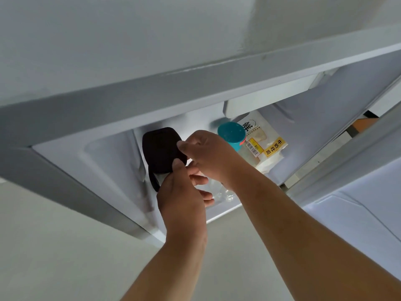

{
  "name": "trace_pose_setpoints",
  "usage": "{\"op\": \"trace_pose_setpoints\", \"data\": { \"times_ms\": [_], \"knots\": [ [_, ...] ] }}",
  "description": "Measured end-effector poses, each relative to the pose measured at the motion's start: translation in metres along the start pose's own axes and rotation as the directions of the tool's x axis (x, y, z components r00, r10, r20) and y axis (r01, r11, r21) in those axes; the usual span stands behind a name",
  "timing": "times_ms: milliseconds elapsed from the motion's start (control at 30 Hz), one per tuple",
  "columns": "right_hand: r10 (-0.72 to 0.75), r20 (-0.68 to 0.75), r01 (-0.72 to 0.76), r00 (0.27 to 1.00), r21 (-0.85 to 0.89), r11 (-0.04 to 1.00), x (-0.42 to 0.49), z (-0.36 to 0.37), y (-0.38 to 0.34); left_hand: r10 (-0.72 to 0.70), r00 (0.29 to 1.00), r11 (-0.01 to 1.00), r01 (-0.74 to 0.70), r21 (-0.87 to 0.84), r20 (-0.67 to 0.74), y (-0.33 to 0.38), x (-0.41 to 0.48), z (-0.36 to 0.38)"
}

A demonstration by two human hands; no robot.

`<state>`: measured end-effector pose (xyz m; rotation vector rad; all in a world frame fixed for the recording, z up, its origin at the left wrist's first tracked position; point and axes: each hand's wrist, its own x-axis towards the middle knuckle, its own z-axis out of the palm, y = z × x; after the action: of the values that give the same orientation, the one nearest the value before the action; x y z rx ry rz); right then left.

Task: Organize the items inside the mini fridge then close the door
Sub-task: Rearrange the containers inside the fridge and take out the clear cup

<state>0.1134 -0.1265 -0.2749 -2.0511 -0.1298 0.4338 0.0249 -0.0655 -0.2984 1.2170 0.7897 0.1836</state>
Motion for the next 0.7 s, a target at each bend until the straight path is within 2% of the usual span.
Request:
{"op": "trace_pose_setpoints", "data": {
  "times_ms": [100,267,467,700],
  "knots": [
    [-0.014,0.019,0.014,1.0,0.013,1.0,-0.002,0.0,0.001,0.018,1.0,1.0,-0.017,0.008,-0.005,0.002,0.0,0.0],
    [-0.027,0.003,0.027,1.0,-0.071,0.997,-0.006,-0.006,0.001,0.027,1.0,0.999,-0.027,0.023,0.006,0.002,-0.002,0.002],
    [-0.015,-0.088,0.012,0.996,-0.025,1.0,-0.011,-0.03,0.011,0.033,0.993,0.999,-0.033,-0.006,0.116,0.003,-0.005,0.02],
    [0.108,-0.088,-0.109,0.99,-0.012,0.994,-0.009,-0.048,0.02,-0.012,0.982,1.0,0.008,0.024,0.189,-0.01,-0.002,0.044]
  ]
}}
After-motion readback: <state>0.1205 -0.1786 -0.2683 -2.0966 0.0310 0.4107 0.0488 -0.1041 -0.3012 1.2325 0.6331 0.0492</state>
